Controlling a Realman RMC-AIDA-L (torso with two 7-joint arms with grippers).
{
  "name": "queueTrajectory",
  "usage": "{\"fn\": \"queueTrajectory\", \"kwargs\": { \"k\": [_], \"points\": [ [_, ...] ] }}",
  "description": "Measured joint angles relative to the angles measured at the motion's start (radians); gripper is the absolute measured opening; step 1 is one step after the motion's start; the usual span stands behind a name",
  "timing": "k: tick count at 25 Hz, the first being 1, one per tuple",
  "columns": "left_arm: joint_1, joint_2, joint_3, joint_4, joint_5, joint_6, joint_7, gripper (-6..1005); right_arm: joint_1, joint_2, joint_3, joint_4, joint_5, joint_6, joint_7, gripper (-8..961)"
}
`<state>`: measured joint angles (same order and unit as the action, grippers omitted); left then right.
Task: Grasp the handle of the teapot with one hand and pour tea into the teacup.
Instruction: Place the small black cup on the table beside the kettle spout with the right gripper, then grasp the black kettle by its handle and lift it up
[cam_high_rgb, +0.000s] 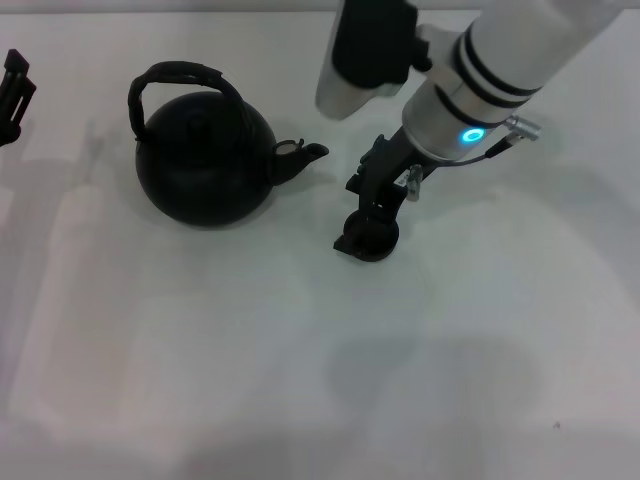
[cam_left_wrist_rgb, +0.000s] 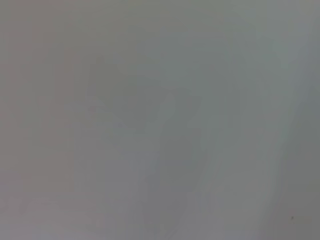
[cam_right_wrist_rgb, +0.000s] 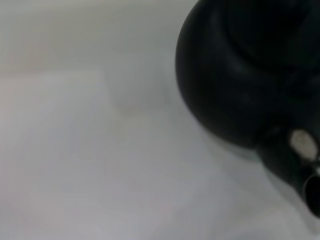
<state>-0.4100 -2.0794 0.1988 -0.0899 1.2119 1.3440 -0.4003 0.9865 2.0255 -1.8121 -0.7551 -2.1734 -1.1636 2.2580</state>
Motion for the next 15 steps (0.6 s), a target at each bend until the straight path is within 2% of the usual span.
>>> {"fn": "queueTrajectory", "kwargs": {
  "k": [5, 8, 15],
  "points": [
    [0.001, 0.001, 0.002, 0.002, 0.000, 0.000, 0.000, 830, -0.057, -0.005, 0.130, 0.004, 0.052, -0.017, -0.046, 874],
    [0.002, 0.001, 0.002, 0.003, 0.000, 0.000, 0.000, 830, -0.099, -0.007, 0.248, 0.009, 0.058, -0.039, -0.064, 873],
    [0.009, 0.000, -0.001, 0.003, -0.006, 0.036, 0.006, 831, -0.206, -0.011, 0.594, 0.035, 0.112, -0.048, -0.121, 873]
  ]
}}
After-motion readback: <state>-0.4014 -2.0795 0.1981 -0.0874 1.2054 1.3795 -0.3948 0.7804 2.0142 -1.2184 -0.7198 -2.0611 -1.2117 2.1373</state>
